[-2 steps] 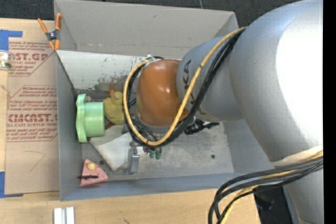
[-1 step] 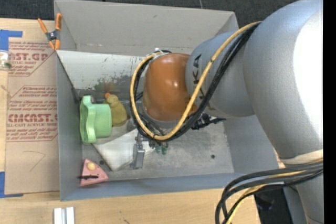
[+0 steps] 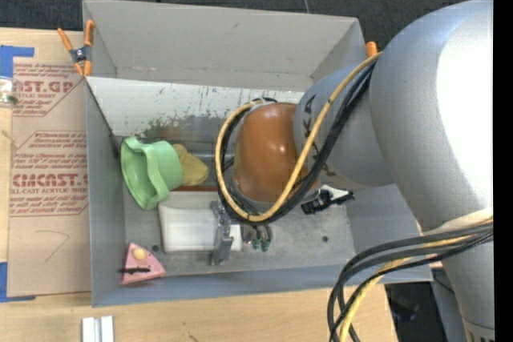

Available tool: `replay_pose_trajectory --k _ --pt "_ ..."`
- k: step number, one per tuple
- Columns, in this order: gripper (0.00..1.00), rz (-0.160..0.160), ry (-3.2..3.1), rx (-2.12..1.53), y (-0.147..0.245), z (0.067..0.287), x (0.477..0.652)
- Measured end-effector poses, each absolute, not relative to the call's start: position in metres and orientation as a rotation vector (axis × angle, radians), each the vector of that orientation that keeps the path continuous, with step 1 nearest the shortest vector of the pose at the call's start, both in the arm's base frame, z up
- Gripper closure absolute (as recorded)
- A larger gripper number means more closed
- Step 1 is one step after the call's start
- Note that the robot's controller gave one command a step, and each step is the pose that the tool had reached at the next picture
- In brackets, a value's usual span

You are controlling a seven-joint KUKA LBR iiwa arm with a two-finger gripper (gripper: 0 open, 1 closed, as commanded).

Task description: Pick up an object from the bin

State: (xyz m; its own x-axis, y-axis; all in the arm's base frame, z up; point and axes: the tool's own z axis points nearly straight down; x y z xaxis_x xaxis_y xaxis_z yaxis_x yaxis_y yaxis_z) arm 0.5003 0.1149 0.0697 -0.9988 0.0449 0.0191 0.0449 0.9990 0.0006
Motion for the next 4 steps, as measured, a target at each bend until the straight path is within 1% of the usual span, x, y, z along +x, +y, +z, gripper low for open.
replay_pose_trajectory --k 1,2,3,4 --pt "1.0 -0.002 -3.122 -0.071 0.115 0.07 0.5" --pt "1.0 0.002 -3.114 -0.057 0.114 0.102 0.496" --pt "1.0 -0.005 -3.131 -0.086 0.105 0.126 0.501" --pt "1.0 0.003 -3.108 -0.088 0.1 0.153 0.497"
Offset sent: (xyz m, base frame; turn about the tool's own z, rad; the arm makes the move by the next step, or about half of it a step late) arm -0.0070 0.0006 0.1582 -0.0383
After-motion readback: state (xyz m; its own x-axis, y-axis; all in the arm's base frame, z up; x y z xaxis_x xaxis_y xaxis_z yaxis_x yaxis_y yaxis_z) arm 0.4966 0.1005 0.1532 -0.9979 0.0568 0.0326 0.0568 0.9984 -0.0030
